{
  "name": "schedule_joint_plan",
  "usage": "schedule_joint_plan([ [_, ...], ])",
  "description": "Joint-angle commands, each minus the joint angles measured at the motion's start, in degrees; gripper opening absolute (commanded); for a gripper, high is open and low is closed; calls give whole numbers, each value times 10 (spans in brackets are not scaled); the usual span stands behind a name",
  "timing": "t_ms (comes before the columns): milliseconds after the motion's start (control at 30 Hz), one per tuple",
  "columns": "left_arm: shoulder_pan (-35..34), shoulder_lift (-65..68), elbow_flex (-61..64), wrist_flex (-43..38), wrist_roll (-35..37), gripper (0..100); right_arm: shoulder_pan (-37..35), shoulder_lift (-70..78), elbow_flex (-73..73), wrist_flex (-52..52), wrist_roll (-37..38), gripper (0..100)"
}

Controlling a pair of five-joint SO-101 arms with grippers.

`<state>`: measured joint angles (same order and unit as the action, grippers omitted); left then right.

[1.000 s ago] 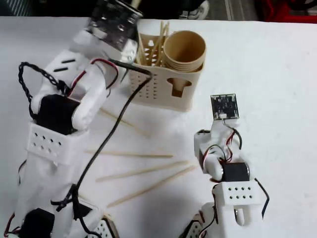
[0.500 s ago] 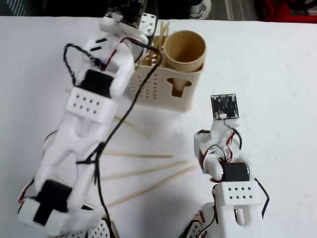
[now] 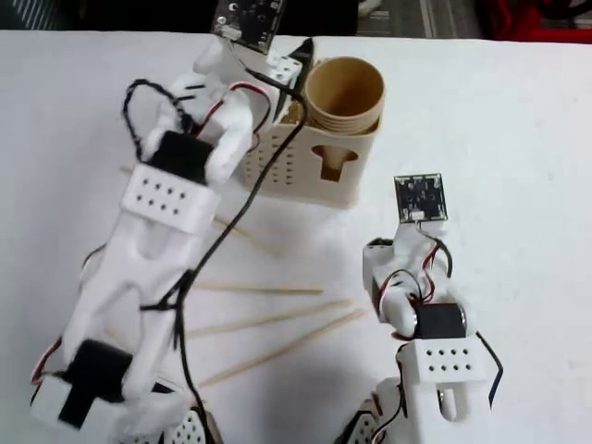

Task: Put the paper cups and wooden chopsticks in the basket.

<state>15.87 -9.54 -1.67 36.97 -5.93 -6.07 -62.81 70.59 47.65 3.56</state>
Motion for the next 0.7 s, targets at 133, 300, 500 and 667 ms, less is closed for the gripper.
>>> schedule_joint_plan([
  [133, -45, -126, -7, 150, -66, 173, 7, -13, -4, -7, -4, 18],
  [300, -87, -186, -7, 268, -140, 173, 7, -13, -4, -7, -4, 18],
  [500, -147, -267, -7, 381, -183, 173, 5, -13, -4, -5, 1, 18],
  [667, -192, -338, -6, 452, -190, 173, 2, -12, -50, 36, 40, 18],
])
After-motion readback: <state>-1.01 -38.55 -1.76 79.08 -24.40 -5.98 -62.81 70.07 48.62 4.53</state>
